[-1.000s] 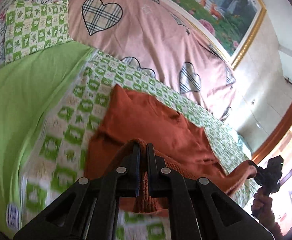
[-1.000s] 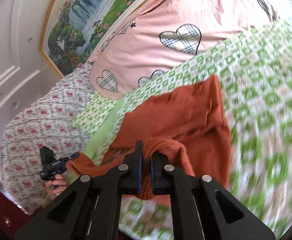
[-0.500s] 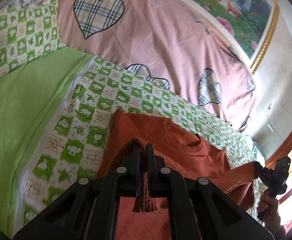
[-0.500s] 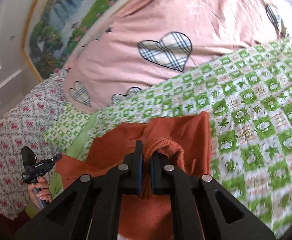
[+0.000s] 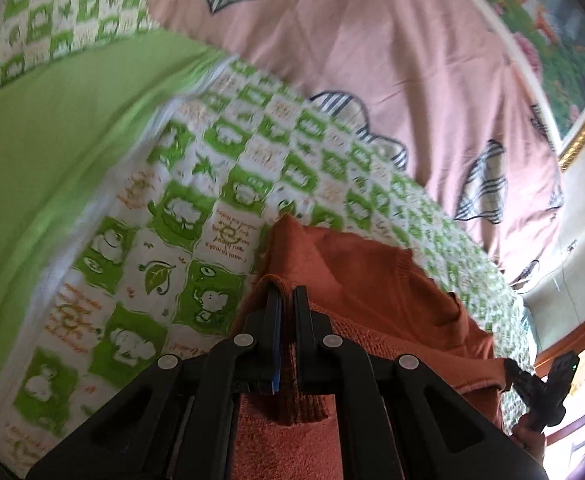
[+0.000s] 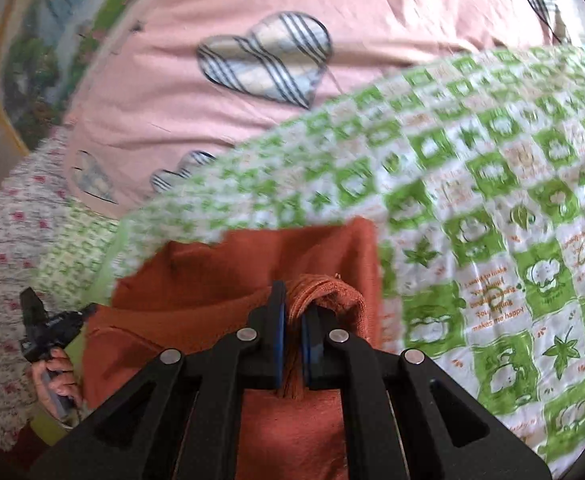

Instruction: Fold small clothes

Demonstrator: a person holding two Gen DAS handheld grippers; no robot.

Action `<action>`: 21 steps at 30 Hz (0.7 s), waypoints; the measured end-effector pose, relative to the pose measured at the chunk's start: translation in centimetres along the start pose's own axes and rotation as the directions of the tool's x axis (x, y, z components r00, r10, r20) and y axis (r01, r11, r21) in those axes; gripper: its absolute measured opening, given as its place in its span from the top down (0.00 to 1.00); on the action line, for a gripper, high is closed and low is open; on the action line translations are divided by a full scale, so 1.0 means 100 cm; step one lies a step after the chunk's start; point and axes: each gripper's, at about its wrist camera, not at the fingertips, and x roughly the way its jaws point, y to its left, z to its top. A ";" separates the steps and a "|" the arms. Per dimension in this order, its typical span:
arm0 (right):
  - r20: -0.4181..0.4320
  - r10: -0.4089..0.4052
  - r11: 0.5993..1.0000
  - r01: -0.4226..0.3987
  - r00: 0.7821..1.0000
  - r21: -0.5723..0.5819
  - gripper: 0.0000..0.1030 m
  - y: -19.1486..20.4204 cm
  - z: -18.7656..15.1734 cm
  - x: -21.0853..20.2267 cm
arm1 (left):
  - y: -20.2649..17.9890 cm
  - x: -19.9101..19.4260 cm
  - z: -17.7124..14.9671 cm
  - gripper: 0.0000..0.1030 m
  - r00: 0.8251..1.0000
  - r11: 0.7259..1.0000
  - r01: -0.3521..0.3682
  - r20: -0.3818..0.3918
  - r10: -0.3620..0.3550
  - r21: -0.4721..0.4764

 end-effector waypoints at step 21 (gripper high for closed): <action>-0.358 0.073 0.916 -0.204 0.931 -0.344 0.47 0.107 -0.091 0.029 | -0.122 0.026 -0.114 0.57 0.944 0.855 0.149 -0.329 0.026 0.496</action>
